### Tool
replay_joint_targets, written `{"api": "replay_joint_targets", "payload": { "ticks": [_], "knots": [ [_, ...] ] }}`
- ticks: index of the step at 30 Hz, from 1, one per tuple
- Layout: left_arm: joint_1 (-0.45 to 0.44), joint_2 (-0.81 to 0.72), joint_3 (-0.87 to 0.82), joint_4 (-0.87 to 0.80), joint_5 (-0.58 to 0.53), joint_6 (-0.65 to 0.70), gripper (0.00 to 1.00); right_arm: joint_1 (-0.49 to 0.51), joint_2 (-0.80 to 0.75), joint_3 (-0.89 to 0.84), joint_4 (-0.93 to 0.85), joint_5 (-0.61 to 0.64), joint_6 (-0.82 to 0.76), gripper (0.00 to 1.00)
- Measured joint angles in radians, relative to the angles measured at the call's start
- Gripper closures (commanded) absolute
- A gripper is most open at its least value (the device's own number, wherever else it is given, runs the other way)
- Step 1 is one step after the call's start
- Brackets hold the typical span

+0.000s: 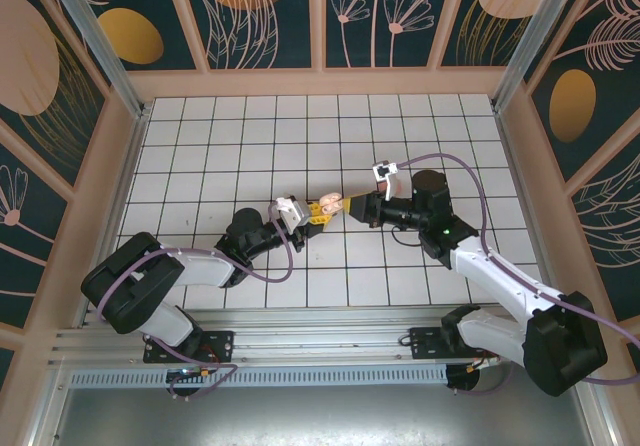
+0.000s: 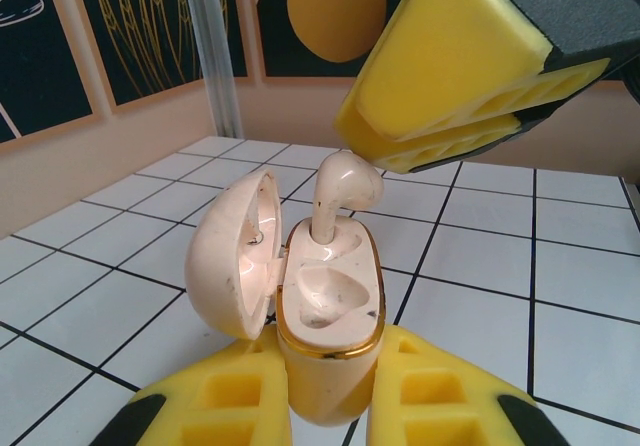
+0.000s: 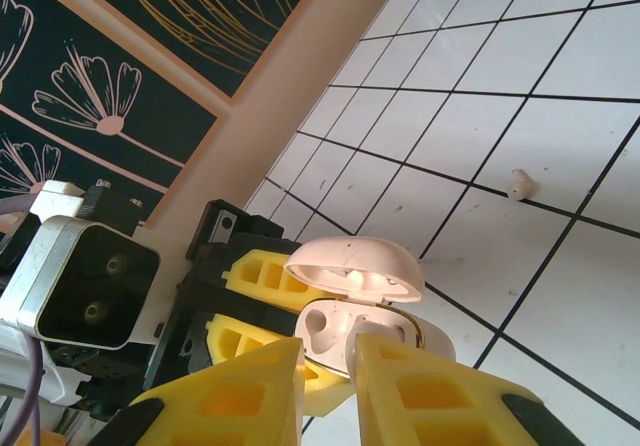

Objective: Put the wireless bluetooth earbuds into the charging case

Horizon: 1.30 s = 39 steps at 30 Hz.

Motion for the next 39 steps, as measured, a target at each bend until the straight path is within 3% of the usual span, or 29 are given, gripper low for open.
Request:
{"api": "replay_joint_targets", "payload": {
  "ticks": [17,27,34,39],
  "knots": [
    [0.000,0.000,0.000,0.000,0.001,0.004,0.93,0.034,0.000,0.000,-0.008,-0.021,0.014,0.79],
    [0.000,0.000,0.000,0.000,0.003,0.008,0.93,0.019,-0.045,0.002,-0.051,-0.018,0.010,0.66],
    [0.000,0.000,0.000,0.000,0.004,0.008,0.93,-0.026,-0.064,0.002,-0.060,-0.019,0.014,0.66],
    [0.000,0.000,0.000,0.000,0.004,0.008,0.92,-0.026,-0.054,0.002,-0.059,-0.027,0.022,0.71]
  ]
}}
